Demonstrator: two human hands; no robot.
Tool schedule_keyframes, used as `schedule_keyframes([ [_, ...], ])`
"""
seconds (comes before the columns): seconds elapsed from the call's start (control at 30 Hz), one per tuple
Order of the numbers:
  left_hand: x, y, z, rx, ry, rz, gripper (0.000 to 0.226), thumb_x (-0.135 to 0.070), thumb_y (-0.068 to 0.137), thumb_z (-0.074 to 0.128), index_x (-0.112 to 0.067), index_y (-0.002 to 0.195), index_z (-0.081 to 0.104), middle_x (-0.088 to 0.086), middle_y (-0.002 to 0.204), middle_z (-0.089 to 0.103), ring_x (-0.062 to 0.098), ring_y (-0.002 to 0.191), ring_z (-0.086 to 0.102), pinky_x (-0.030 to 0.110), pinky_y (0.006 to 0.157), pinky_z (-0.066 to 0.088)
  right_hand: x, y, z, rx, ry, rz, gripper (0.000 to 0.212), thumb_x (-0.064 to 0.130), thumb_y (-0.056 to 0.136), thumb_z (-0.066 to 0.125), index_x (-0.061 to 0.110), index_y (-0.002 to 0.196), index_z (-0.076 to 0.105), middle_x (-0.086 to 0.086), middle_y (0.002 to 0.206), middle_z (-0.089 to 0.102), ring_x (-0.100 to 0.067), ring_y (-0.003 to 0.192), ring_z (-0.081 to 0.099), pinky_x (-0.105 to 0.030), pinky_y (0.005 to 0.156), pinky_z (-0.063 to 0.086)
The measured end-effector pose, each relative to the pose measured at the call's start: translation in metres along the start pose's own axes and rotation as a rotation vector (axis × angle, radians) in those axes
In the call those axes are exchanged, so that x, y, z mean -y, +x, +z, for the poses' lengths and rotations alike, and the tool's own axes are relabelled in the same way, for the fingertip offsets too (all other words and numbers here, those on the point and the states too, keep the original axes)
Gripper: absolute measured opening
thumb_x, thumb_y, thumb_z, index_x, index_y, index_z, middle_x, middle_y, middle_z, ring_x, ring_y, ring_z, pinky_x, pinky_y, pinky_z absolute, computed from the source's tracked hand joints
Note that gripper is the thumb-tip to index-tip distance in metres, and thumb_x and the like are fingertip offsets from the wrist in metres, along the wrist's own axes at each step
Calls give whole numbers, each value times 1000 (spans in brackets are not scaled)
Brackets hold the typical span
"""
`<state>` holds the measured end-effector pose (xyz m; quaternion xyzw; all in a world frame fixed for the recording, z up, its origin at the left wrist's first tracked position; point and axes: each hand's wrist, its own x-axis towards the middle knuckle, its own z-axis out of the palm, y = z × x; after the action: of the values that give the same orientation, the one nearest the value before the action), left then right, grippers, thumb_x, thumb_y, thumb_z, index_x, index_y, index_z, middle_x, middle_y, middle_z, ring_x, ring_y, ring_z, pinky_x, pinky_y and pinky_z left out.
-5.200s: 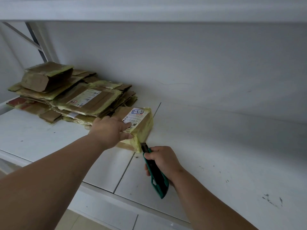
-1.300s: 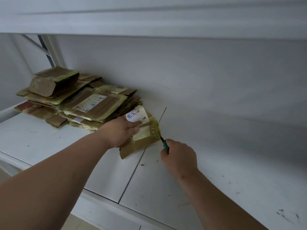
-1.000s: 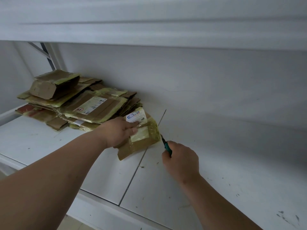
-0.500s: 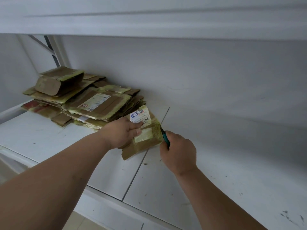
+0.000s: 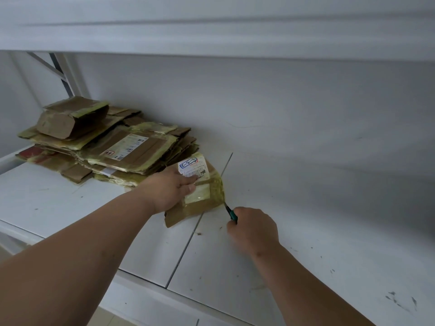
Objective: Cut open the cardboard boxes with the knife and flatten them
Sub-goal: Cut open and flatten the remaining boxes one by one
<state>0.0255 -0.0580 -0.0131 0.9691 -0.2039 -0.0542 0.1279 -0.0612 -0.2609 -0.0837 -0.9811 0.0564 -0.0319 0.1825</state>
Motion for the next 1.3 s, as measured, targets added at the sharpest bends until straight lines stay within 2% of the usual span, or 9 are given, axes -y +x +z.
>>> schedule_keyframes([
  [0.13,0,-1,5,17,59,21,43,-49,100,43,-40,142,46,-3,146,38,20,129,42,31,105,37,-6,-4,-1,73,22,17,24,26,88,49,22,66,41,5,69,51,-13,61,48,-26,51,32],
  [0.3,9,-6,1,46,-141,42,43,-39,99,51,-34,142,48,-3,148,37,16,130,43,27,105,36,-19,-5,-9,5,215,31,26,28,86,55,17,63,48,2,60,49,-14,54,44,-28,51,31],
  [0.5,30,-21,4,123,-33,91,43,-19,102,48,-34,143,47,-14,156,29,7,144,26,15,110,18,-21,2,-23,383,169,42,22,17,84,54,15,64,46,-1,65,44,-14,56,44,-26,52,31],
  [0.57,35,-24,3,94,6,49,44,-14,102,47,-36,139,51,-17,153,34,6,141,32,21,114,23,-24,6,-28,318,90,69,5,18,89,51,15,93,53,-1,79,52,-17,71,53,-28,59,37],
  [0.63,31,-24,0,61,-31,-41,40,-16,99,48,-39,130,60,-18,146,46,8,133,44,30,111,36,-24,7,-27,223,56,94,21,19,94,49,17,114,45,1,84,53,-19,76,54,-30,64,40],
  [0.7,20,-23,-3,69,-16,-119,31,-44,94,44,-37,116,65,-13,131,59,15,119,54,37,104,43,-20,10,-24,162,-1,66,21,20,95,47,20,117,44,3,82,53,-21,78,55,-33,72,39],
  [0.8,1,-22,3,67,64,-153,63,-82,77,40,-30,110,55,-12,110,55,15,100,56,40,92,47,-16,13,-20,165,2,53,23,19,96,46,22,118,51,0,93,60,-23,87,59,-33,76,42],
  [0.97,-5,-21,6,40,-72,-140,73,-60,83,64,-34,145,38,-6,146,43,19,126,47,34,103,41,-12,9,-12,156,192,38,27,24,100,48,18,124,59,-5,108,64,-24,96,60,-33,79,48],
  [1.3,6,-24,1,181,-66,-63,60,-57,93,50,-38,149,35,-9,156,24,16,138,32,34,114,28,13,5,9,47,658,205,18,19,95,56,13,110,66,-8,96,67,-28,87,65,-38,79,54],
])
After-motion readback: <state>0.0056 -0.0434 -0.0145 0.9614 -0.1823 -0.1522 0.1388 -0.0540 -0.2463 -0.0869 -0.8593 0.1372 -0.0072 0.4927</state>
